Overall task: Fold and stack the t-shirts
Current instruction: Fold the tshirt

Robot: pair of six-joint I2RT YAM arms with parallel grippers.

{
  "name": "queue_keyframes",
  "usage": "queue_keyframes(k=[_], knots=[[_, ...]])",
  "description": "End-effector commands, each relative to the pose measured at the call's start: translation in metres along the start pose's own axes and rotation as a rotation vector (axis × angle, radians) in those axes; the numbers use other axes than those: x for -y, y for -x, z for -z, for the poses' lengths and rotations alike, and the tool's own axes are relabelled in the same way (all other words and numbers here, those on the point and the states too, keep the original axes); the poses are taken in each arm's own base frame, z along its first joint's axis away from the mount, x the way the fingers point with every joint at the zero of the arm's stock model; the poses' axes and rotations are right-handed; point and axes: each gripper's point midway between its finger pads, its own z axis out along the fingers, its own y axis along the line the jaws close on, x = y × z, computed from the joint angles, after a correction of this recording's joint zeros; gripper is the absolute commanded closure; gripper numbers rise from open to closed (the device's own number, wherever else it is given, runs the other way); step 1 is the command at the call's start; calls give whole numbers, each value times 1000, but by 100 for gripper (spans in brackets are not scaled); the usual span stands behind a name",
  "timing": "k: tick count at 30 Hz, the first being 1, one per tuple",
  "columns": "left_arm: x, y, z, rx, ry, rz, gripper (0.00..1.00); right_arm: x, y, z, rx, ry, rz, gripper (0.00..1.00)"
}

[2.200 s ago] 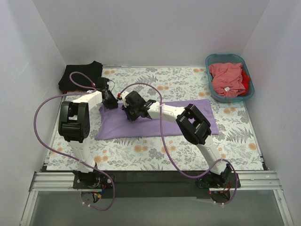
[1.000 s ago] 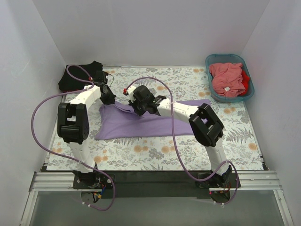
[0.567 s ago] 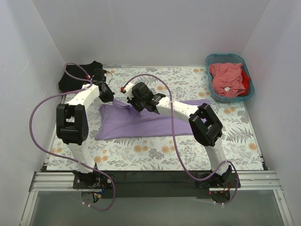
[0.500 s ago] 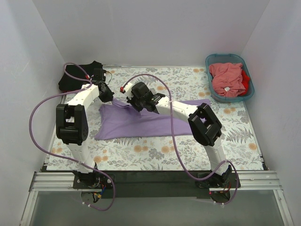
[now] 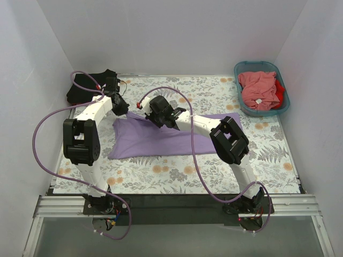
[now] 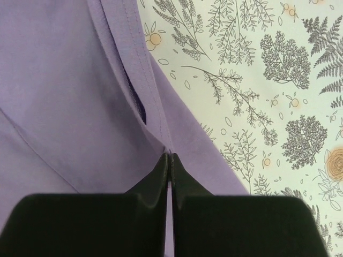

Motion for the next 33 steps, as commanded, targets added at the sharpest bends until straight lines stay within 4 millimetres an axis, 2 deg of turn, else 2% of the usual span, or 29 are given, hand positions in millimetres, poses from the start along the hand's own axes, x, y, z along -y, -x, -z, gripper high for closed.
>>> queue_keyframes(k=[1, 9, 17, 24, 29, 33], knots=[[3, 26, 25, 100, -15, 23, 100, 15, 26, -3, 70, -49, 26, 99], [1, 32, 30, 124, -5, 30, 100, 22, 39, -5, 98, -65, 42, 99], [-4, 39, 31, 145, 9, 39, 100, 27, 37, -6, 89, -92, 51, 99], [-7, 26, 22, 99, 14, 32, 100, 30, 38, -3, 90, -104, 43, 99], [-8, 17, 17, 60, 9, 22, 100, 32, 40, 10, 95, -113, 39, 99], [-4, 14, 18, 45, -11, 21, 100, 29, 32, 17, 85, -101, 36, 99]])
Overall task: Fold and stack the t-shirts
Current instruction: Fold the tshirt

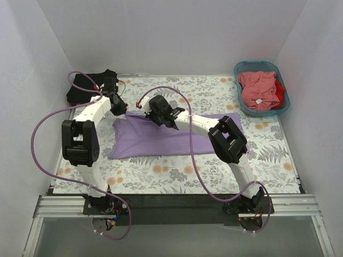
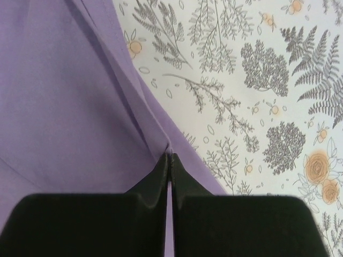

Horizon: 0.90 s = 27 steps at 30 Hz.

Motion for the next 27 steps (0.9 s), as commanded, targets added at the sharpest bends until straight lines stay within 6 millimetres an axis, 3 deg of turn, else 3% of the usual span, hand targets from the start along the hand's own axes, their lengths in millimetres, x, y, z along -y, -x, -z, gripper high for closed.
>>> queue_keyframes(k=[1, 12, 23, 27], knots=[[5, 7, 15, 15, -42, 6, 100, 16, 27, 27, 72, -39, -16, 99], [1, -5, 24, -16, -57, 5, 100, 0, 23, 50, 76, 54, -22, 99], [-12, -19, 39, -28, -57, 3, 100, -30, 2, 53, 34, 188, -45, 99], [-21, -32, 38, -54, -51, 2, 100, -36, -1, 56, 20, 211, -50, 99]])
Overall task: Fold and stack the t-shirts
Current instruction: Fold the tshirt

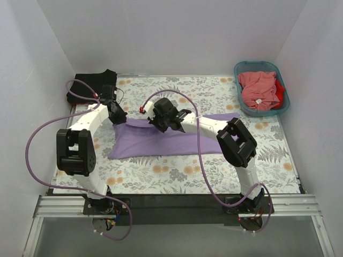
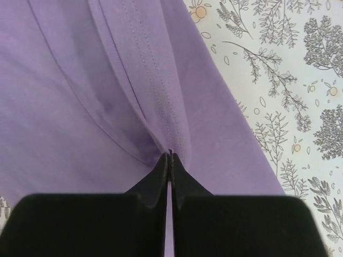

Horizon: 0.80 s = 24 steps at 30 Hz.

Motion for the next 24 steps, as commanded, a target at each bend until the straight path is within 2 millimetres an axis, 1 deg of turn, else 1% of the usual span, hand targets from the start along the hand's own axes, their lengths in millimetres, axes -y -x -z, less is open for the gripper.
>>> queue_keyframes(k=[1, 4, 6, 12, 15, 19, 24], knots=[[-2, 0, 15, 19, -27, 5, 100, -8, 15, 18, 36, 44, -19, 99], [-7, -7, 12, 3, -17, 4, 100, -18, 14, 18, 32, 82, -24, 99], [-9, -7, 14, 6, -16, 1, 100, -22, 10, 16, 19, 95, -27, 99], [-21, -9, 12, 19, 31, -8, 100, -29, 3, 11, 1, 118, -37, 99], [-27, -11, 12, 24, 53, -8, 100, -33, 7, 12, 5, 137, -40, 99], [-32, -10, 12, 35, 73, -12, 100, -41, 5, 12, -4, 159, -46, 99], [-39, -17, 8, 23, 89, -7, 100, -50, -7, 5, -37, 191, -72, 99]])
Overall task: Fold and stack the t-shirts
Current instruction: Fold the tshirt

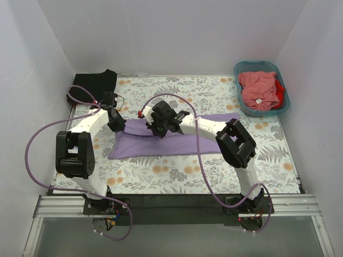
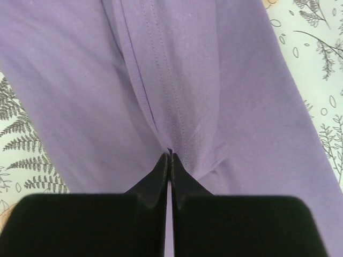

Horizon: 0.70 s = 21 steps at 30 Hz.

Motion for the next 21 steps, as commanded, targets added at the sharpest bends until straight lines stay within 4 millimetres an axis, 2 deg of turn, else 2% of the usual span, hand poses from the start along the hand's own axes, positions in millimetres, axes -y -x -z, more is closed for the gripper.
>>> queue_keyframes(k=[1, 7, 9, 12, 16, 20, 21], knots=[[-11, 4, 8, 46, 19, 8, 100, -11, -1, -2, -6, 44, -30, 99], [-21, -7, -8, 35, 45, 20, 100, -17, -9, -13, -29, 78, -69, 93], [-25, -9, -13, 32, 65, 19, 100, -19, -10, -14, -34, 90, -79, 84], [-22, -4, -10, 48, 56, 18, 99, -18, -1, -8, -18, 82, -88, 77], [-10, 12, 8, 100, 6, 10, 88, -14, 21, 10, 41, 98, -136, 71], [-1, 27, 35, 152, -42, 8, 67, -9, 49, 32, 125, 164, -230, 68], [2, 28, 40, 157, -58, 9, 64, -6, 53, 38, 151, 214, -242, 68]])
